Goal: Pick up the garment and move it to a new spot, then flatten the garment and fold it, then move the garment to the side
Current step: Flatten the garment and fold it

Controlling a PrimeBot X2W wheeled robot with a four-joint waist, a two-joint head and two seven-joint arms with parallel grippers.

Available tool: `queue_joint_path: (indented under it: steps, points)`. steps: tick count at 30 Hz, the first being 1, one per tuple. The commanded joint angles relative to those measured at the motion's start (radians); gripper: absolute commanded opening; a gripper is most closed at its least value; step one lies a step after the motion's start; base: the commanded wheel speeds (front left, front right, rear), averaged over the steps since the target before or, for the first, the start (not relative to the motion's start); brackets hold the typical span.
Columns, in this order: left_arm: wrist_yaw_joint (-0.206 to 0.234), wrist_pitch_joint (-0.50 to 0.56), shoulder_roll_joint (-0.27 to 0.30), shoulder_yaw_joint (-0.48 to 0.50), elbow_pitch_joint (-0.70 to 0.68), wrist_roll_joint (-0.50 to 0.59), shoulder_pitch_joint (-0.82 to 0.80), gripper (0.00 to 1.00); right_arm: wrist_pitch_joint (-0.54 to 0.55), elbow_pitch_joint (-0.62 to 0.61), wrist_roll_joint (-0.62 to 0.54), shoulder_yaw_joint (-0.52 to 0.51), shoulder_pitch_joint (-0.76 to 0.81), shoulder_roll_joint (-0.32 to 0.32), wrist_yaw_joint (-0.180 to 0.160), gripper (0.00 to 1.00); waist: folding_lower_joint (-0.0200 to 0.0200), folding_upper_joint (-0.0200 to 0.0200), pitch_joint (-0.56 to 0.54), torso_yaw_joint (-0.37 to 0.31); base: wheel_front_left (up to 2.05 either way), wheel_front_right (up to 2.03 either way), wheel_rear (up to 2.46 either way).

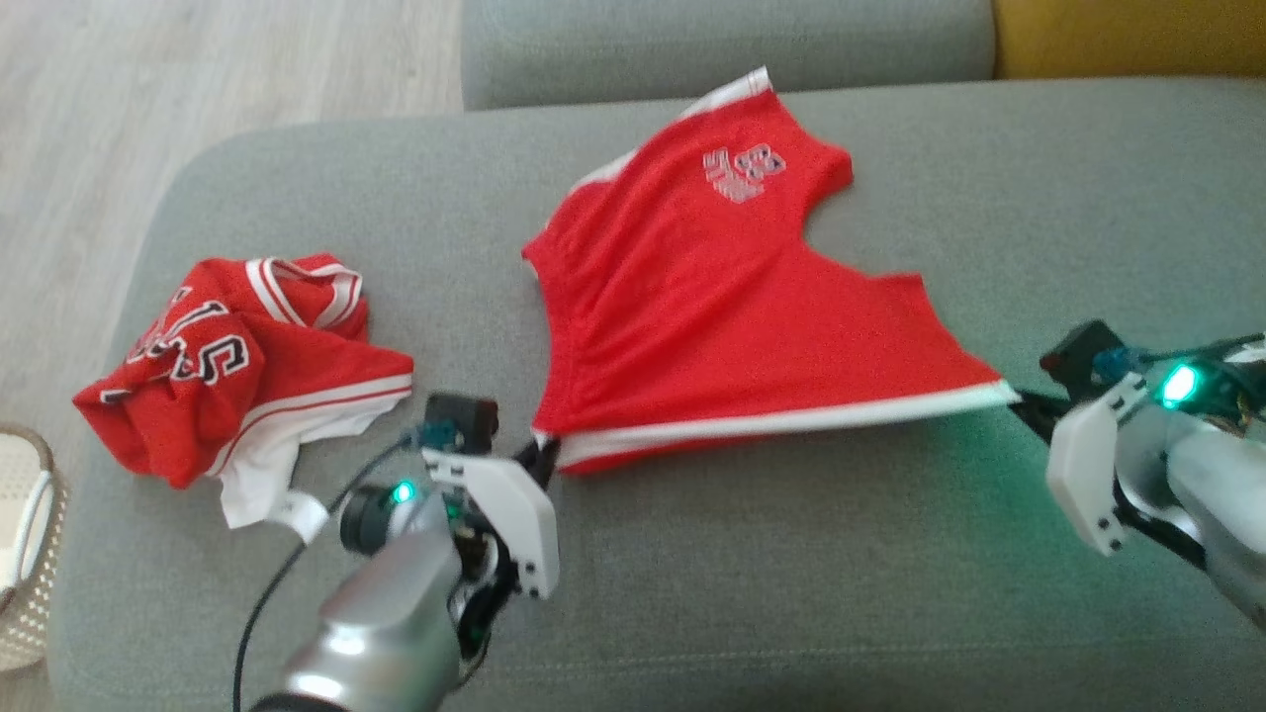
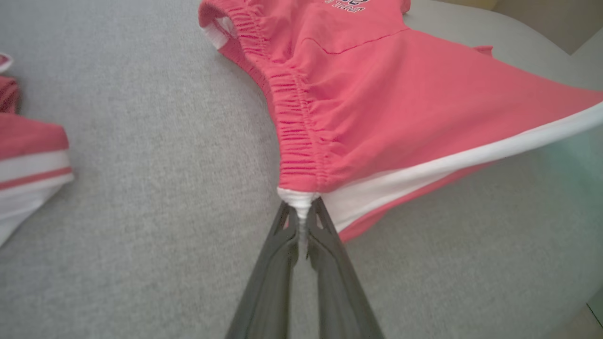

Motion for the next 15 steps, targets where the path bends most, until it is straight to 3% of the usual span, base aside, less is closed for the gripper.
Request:
queue_joint_path:
  steps: [1, 8, 15]
  points:
    - [-0.003, -0.015, 0.024, 0.018, -0.021, -0.006, -0.009, 0.00, 0.026, -0.043, 0.026, 0.022, 0.010, -0.066, -0.001, 0.00, 0.0000, -0.0001, -0.024, 0.000, 0.00, 0.00, 0.00]
    - [-0.023, -0.002, 0.033, -0.011, -0.061, -0.021, 0.072, 0.00, 0.172, -0.238, 0.104, 0.128, 0.044, -0.205, -0.001, 0.00, 0.0000, -0.0001, -0.061, -0.001, 0.00, 0.00, 0.00]
    - [-0.032, 0.048, 0.062, -0.048, -0.144, -0.033, 0.148, 0.00, 0.343, -0.451, 0.145, 0.162, 0.082, -0.363, -0.001, 0.00, 0.0000, -0.0001, -0.086, 0.004, 0.00, 0.00, 0.00]
